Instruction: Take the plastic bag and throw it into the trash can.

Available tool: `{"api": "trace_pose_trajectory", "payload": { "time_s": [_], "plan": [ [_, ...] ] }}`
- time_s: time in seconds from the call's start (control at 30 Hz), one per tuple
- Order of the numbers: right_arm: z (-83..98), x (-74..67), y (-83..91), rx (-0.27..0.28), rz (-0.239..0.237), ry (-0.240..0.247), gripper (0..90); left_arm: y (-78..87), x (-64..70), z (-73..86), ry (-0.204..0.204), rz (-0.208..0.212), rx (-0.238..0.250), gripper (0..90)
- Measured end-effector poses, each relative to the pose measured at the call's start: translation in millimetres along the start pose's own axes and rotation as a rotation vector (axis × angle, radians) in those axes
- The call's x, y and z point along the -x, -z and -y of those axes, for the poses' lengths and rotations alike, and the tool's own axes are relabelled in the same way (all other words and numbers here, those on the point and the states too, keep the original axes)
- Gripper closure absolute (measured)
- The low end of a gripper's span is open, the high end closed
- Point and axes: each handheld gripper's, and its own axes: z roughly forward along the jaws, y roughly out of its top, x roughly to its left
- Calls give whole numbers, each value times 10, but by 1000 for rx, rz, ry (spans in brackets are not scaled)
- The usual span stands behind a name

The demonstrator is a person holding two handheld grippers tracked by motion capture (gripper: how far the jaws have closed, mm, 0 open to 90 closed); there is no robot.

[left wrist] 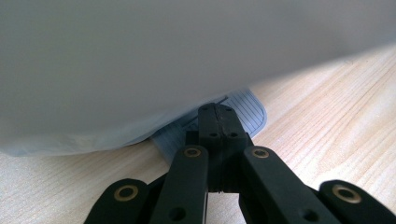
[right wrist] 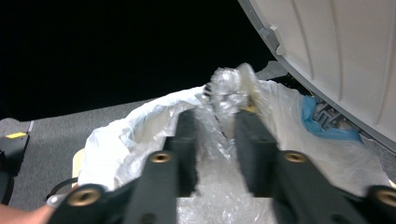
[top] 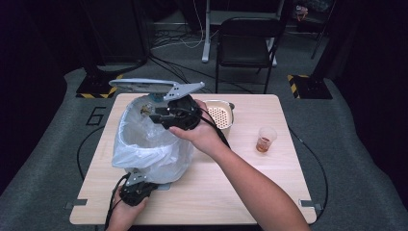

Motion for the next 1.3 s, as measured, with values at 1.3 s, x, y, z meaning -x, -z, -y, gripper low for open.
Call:
{"api": "trace_pose_trajectory", "payload": {
  "time_s": [1.3],
  "plan": [
    [672,298,918,6,181,-70,556,6,0,-1,-4,-4,-5,900]
  ]
}}
